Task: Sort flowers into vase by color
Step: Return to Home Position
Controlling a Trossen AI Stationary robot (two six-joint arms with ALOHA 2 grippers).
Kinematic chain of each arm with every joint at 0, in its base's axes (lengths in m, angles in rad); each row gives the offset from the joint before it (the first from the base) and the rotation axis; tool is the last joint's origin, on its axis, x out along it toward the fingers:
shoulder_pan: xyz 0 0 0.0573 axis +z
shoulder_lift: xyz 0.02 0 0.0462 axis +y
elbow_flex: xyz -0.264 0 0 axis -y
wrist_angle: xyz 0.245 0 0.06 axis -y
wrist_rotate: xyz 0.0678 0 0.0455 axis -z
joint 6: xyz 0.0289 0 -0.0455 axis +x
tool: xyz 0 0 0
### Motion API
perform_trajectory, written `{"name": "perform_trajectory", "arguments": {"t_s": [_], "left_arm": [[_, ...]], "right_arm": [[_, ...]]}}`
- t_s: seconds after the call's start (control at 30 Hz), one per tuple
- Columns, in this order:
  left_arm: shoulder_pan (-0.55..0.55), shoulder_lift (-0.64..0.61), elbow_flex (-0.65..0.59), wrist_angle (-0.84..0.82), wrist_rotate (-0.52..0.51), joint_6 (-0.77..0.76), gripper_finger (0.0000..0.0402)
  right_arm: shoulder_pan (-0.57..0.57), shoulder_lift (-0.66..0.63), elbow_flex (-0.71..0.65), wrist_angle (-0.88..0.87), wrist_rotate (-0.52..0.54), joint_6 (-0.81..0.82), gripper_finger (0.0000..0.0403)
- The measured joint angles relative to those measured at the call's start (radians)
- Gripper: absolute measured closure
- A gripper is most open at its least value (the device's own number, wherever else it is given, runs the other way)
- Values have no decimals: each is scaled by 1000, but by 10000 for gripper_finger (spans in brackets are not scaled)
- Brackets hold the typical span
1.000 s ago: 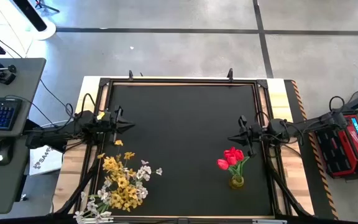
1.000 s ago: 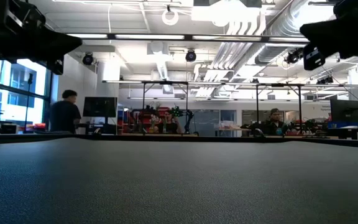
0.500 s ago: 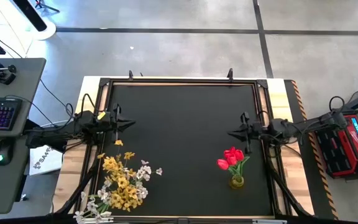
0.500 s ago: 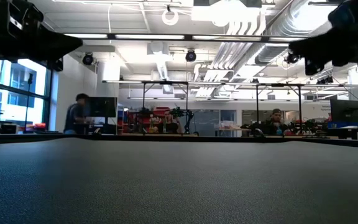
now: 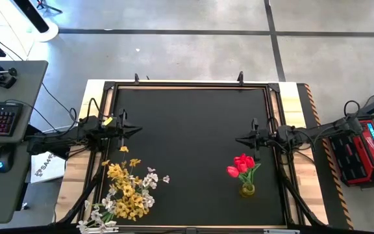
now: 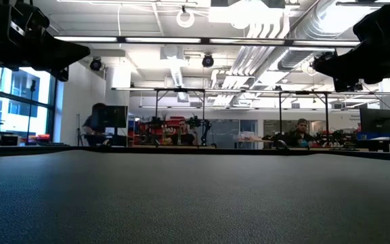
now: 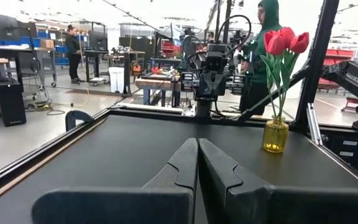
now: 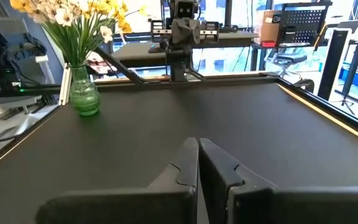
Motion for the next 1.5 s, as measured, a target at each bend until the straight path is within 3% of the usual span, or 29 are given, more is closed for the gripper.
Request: {"name": "perform_trajectory", "arguments": {"t_s": [0.43, 0.9, 1.5], "left_arm": [[-5, 0, 0, -1, -2, 0, 402], [-193, -1, 0, -1, 0, 0, 402], [-281, -1, 0, -11, 1, 0, 402]], "right_arm": [[5, -15, 0, -18, 1, 0, 402], [8, -321, 0, -124, -13, -1, 402], [2, -321, 0, -108, -17, -1, 402]]}}
